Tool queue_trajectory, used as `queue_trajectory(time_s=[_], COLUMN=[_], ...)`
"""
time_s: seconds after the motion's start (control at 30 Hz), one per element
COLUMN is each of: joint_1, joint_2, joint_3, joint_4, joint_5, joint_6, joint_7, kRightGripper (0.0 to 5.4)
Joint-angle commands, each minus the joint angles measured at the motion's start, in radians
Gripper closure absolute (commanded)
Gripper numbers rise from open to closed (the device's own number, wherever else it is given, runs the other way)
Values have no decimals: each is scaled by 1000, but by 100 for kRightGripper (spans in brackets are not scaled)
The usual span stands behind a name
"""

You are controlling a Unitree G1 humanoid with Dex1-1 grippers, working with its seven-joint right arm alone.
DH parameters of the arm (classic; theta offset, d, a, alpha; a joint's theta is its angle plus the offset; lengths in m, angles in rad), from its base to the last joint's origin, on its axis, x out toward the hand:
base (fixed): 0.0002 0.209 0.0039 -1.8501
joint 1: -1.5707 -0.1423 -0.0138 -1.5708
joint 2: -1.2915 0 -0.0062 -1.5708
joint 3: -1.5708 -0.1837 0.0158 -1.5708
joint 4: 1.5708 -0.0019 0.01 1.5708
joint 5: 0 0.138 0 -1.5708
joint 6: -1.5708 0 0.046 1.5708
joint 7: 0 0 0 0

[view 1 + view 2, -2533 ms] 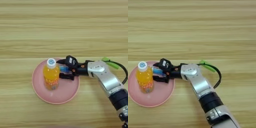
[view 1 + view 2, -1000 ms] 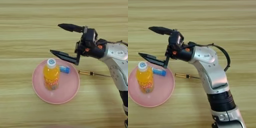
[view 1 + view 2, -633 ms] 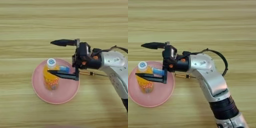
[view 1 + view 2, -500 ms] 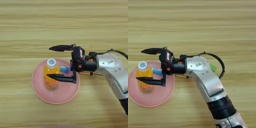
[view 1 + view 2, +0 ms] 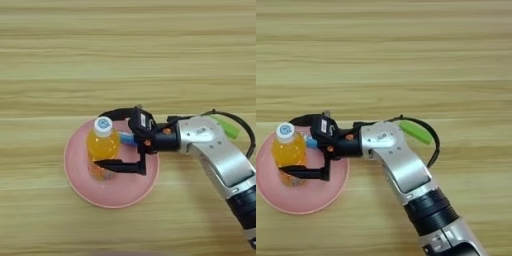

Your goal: Move the objects on the table

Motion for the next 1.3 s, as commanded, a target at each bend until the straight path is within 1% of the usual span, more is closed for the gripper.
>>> queue_trajectory(time_s=[0.03,0.07,0.13,0.33,0.5,0.8,0.97,1.03,1.17,1.3], joint_1=[-66,-65,-65,-66,-65,-66,-70,-77,-98,-121], joint_2=[11,16,26,36,41,45,51,59,70,71], joint_3=[-12,-13,-17,-26,-25,-29,-45,-66,-131,-191], joint_4=[-17,-14,-15,-13,-12,-10,-21,-31,-71,-95], joint_5=[-4,-1,11,12,11,12,29,46,94,112], joint_6=[-39,-42,-42,-47,-50,-52,-51,-52,-39,-34], joint_7=[-23,-22,-19,-20,-19,-21,-23,-31,-56,-98], kRightGripper=[23,27,59,133,181,189,189,189,189,189])
